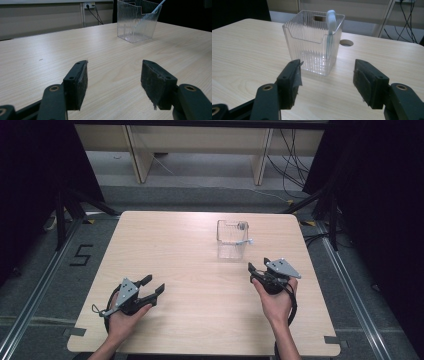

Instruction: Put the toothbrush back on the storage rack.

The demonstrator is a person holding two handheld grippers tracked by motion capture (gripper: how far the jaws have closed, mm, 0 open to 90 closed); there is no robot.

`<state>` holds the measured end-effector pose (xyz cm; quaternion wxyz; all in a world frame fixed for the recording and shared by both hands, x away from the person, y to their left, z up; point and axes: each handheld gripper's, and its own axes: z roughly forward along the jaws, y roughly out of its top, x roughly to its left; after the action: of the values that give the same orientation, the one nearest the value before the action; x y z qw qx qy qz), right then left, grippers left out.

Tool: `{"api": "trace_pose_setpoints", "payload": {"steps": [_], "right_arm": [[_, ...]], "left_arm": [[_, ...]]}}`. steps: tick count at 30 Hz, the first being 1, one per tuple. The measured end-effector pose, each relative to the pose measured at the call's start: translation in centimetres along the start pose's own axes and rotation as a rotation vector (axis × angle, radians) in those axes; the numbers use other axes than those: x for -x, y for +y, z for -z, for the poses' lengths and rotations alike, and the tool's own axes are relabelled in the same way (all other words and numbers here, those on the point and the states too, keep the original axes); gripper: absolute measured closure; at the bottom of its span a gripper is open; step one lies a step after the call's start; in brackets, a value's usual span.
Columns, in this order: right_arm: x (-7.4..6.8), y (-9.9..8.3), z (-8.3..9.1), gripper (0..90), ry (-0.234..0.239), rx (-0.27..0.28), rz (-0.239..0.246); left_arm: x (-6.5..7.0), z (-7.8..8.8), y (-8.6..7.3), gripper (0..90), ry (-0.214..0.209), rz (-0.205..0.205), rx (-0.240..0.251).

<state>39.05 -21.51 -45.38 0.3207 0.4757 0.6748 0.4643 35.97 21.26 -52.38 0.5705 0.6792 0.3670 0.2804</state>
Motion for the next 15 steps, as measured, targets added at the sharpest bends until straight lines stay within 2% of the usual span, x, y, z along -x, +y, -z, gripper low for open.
{"api": "trace_pose_setpoints", "payload": {"steps": [1, 2, 3, 4, 8, 9, 10, 11, 12, 15], "right_arm": [[-0.1, -0.1, 0.2, 40.0, -0.002, -0.008, -0.013], [0.3, -0.2, 0.2, 40.0, -0.004, 0.004, 0.024], [0.1, -0.3, 0.4, 40.0, -0.002, -0.009, -0.013], [0.1, -0.4, 0.5, 40.0, -0.002, -0.008, -0.023], [0.5, -0.6, 0.9, 40.0, -0.007, 0.0, 0.02], [0.2, -0.7, 1.2, 40.0, -0.016, -0.022, -0.034], [0.4, -0.8, 1.1, 40.0, -0.009, -0.002, -0.013], [0.4, -0.9, 1.2, 40.0, -0.008, 0.001, -0.014], [0.7, -0.9, 1.2, 40.0, -0.011, -0.002, 0.007], [0.7, -0.9, 1.3, 40.0, -0.018, -0.004, -0.006]], "left_arm": [[0.0, 0.0, 0.0, 38.0, 0.001, 0.001, -0.004], [0.0, 0.0, 0.0, 38.0, 0.0, 0.002, 0.0], [0.0, 0.0, 0.0, 38.0, 0.002, 0.001, 0.0], [0.0, 0.0, 0.0, 38.0, 0.008, 0.0, 0.001], [0.1, 0.1, 0.0, 38.1, 0.011, -0.008, -0.016], [0.1, 0.1, 0.1, 38.1, 0.012, -0.007, -0.016], [0.1, 0.1, 0.1, 38.1, 0.012, -0.006, -0.016], [0.1, 0.1, 0.1, 38.1, 0.013, -0.006, -0.017], [0.1, 0.1, 0.1, 38.0, 0.014, -0.006, -0.017], [0.1, 0.1, 0.1, 38.1, 0.014, -0.007, -0.016]]}}
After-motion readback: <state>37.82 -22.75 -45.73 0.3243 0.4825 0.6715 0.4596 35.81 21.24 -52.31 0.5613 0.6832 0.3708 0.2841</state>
